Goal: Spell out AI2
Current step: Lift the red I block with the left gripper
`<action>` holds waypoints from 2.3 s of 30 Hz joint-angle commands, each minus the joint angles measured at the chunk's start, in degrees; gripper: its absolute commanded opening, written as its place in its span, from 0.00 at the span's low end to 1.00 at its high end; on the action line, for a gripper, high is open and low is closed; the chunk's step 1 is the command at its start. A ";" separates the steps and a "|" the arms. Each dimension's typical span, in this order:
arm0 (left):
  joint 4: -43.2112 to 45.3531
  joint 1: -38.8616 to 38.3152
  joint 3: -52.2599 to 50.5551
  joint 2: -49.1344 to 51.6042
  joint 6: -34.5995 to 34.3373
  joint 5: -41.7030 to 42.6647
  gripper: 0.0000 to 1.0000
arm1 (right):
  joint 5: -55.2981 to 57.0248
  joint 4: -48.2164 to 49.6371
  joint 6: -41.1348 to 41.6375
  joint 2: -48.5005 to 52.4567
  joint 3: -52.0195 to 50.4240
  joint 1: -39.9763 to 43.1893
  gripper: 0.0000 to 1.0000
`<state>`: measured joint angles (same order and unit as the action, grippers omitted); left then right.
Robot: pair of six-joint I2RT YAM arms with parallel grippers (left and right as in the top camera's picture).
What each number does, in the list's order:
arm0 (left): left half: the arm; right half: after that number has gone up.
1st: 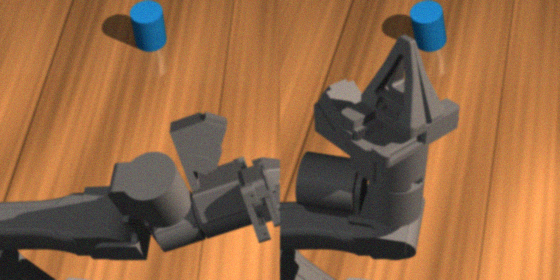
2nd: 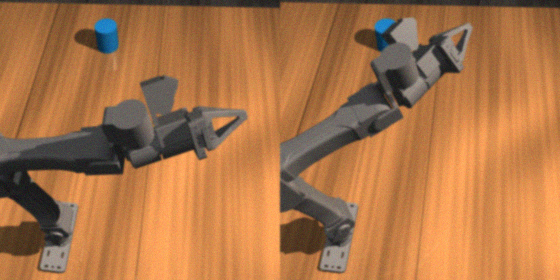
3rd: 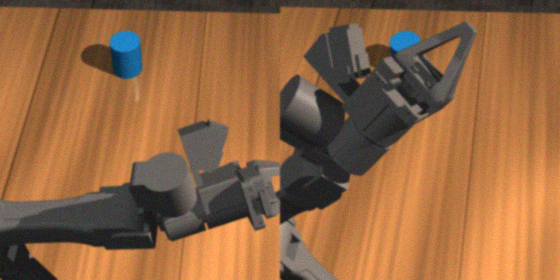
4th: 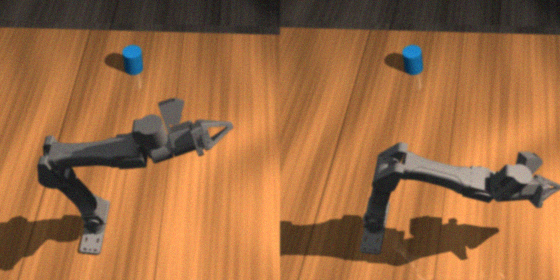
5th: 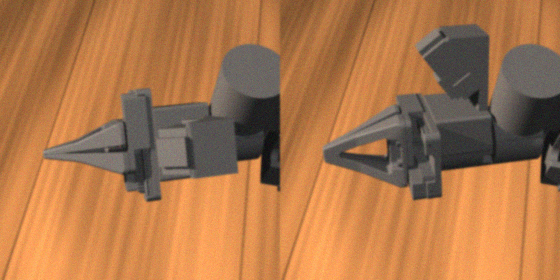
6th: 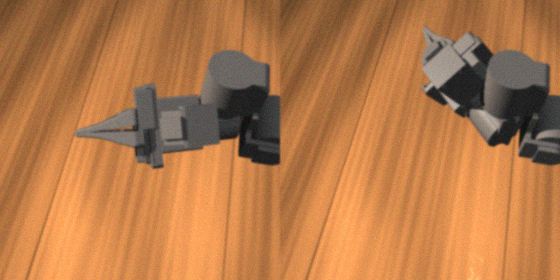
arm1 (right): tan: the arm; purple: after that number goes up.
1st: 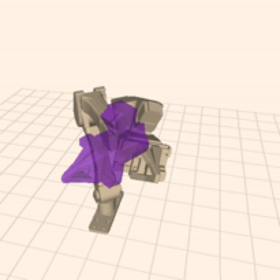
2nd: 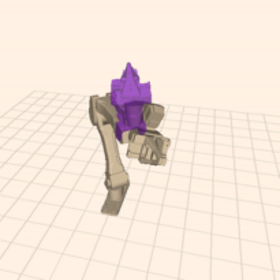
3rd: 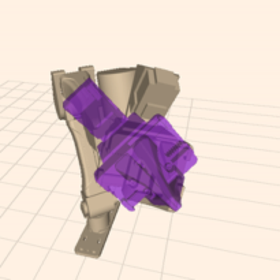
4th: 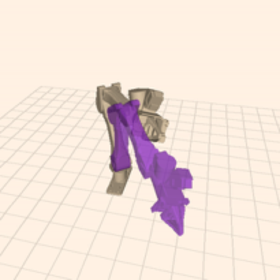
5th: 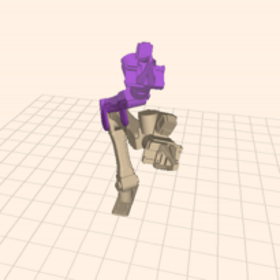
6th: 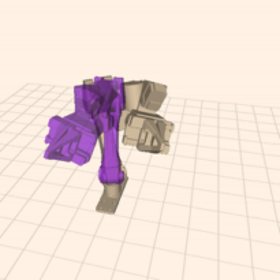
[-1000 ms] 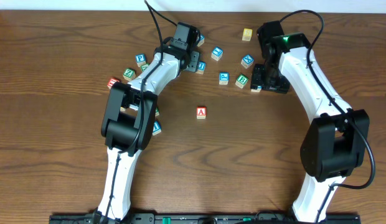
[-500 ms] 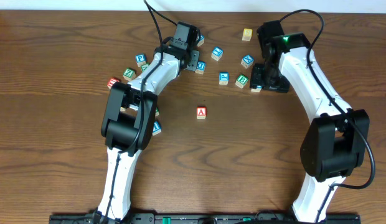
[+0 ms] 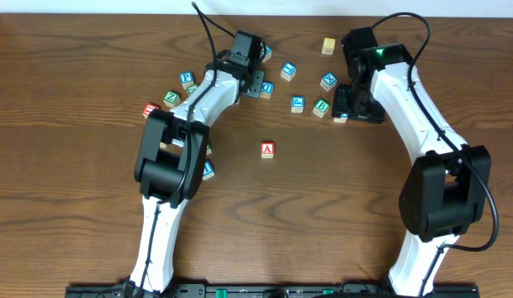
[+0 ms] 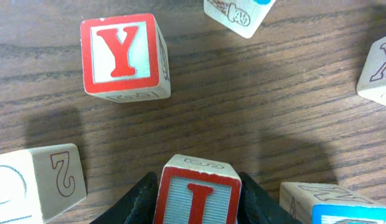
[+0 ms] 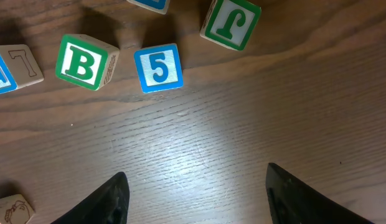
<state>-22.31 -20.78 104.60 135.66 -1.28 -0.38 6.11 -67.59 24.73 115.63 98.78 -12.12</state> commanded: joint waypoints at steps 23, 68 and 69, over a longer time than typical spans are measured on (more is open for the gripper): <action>-1.42 0.83 -0.13 -4.20 0.20 -0.74 0.39 | 1.05 0.31 -0.61 -1.62 -0.28 0.09 0.64; -2.67 0.70 -0.35 -0.66 -0.07 -0.72 0.38 | 1.05 0.72 -0.61 -1.62 -0.28 0.09 0.65; -2.73 0.70 -0.35 -0.66 -0.07 -0.72 0.36 | 1.05 0.74 -0.61 -1.62 -0.28 0.09 0.65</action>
<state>-24.53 -20.25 104.60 135.46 -1.39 -0.40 6.26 -66.83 24.71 115.63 98.76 -12.12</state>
